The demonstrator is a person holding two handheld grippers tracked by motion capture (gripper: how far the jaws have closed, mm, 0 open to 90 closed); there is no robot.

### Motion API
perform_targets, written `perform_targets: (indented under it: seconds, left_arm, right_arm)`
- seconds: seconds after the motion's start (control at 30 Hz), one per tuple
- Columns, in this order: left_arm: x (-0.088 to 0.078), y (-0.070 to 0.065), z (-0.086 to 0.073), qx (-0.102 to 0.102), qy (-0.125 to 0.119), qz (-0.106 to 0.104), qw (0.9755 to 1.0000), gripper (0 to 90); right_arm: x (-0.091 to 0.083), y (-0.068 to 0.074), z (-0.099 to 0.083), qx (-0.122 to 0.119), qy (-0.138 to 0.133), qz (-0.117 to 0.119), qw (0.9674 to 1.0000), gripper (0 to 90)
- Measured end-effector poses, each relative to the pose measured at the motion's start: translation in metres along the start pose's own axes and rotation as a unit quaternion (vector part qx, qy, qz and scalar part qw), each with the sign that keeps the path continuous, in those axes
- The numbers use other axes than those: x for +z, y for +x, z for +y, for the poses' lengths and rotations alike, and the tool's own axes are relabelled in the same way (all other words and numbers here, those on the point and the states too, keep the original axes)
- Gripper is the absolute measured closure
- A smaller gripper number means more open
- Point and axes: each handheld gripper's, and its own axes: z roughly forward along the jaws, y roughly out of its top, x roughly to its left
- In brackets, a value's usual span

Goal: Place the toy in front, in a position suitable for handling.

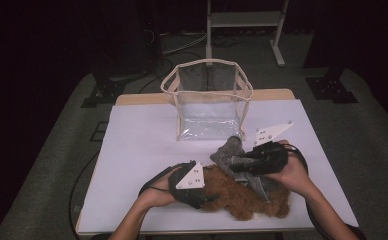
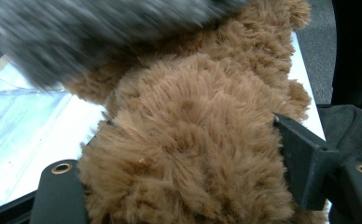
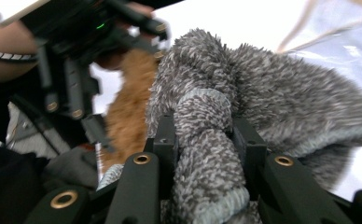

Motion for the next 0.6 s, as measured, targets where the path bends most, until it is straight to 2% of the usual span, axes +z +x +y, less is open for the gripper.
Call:
perform_targets:
  seconds: [0.07,0.13,0.23,0.33,0.4,0.43,0.53,0.6]
  left_arm:
    - [-0.002,0.002,0.0,-0.002,0.001,0.001,1.0,25.5]
    - [-0.005,0.004,0.0,-0.006,0.004,-0.001,1.0,23.2]
    - [-0.014,0.011,-0.002,-0.024,-0.001,-0.001,0.9997,19.2]
    - [-0.02,0.017,-0.006,-0.05,-0.008,0.003,0.9987,15.5]
    - [-0.018,0.017,-0.01,-0.059,-0.013,-0.012,0.9981,18.8]
    - [-0.016,0.016,-0.011,-0.059,-0.015,-0.015,0.998,24.5]
    - [-0.014,0.016,-0.013,-0.062,-0.021,-0.015,0.9977,31.3]
    - [-0.013,0.016,-0.014,-0.069,-0.027,-0.015,0.9971,31.9]
  right_arm:
    - [0.005,0.004,-0.003,-0.01,0.017,-0.006,0.9998,67.2]
    - [0.006,0.003,-0.011,-0.006,0.026,-0.015,0.9995,67.2]
    - [-0.001,-0.005,-0.025,0.02,0.011,-0.007,0.9997,67.3]
    - [-0.007,-0.009,-0.033,0.031,0.001,-0.007,0.9995,67.3]
    - [-0.008,-0.009,-0.032,0.031,0.002,-0.007,0.9995,67.3]
    - [-0.008,-0.008,-0.03,0.028,0.004,-0.01,0.9996,67.3]
    - [-0.006,-0.003,-0.021,0.012,0.006,-0.017,0.9998,67.3]
    - [-0.002,0.0,-0.013,0.003,0.005,-0.014,0.9999,67.4]
